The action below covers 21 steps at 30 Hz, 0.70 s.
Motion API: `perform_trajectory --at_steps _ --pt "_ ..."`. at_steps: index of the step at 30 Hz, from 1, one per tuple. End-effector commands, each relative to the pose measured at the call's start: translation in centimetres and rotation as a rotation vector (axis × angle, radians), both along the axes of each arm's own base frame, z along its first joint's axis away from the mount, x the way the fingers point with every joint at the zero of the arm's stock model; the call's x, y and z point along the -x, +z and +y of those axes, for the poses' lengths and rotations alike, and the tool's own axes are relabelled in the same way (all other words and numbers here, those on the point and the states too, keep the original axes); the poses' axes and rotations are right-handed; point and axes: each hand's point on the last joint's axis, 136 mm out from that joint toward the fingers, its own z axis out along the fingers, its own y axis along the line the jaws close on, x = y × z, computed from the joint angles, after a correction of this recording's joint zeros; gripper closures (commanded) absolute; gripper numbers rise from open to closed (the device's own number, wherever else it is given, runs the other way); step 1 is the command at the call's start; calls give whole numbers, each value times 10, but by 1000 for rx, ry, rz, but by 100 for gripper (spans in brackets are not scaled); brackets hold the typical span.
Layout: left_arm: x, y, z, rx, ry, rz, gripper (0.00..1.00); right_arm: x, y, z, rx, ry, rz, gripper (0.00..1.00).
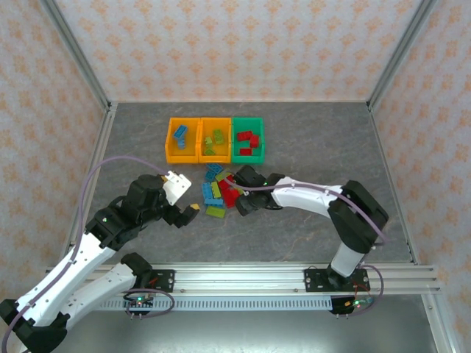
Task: Sort the legos into containers by color
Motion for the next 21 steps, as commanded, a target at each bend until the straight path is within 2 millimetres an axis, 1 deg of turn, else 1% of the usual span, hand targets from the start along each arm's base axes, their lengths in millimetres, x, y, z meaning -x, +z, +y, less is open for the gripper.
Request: perform_trajectory --at_steps 1,4,8,11,13,15,18,21 --pt "-4 2 5 0 30 -23 0 -14 0 16 -10 53 -30 33" --pt "-3 2 4 4 25 -21 0 -19 -9 16 3 31 -35 39" --pt "0 3 1 14 1 -20 0 -14 -22 16 -5 10 -3 53" --pt "-1 3 2 12 8 -23 0 -9 -20 10 -25 -23 -3 63" --pt "-1 4 3 12 10 -27 0 -7 -10 5 -54 -54 -28 67" --pt "-1 3 2 14 6 -25 0 -6 6 2 -102 -83 -61 70" --pt "-1 3 2 13 3 -24 0 -10 45 0 -210 -127 -154 75" --pt "-2 3 2 11 8 -26 0 -31 89 -9 -310 -219 -291 76"
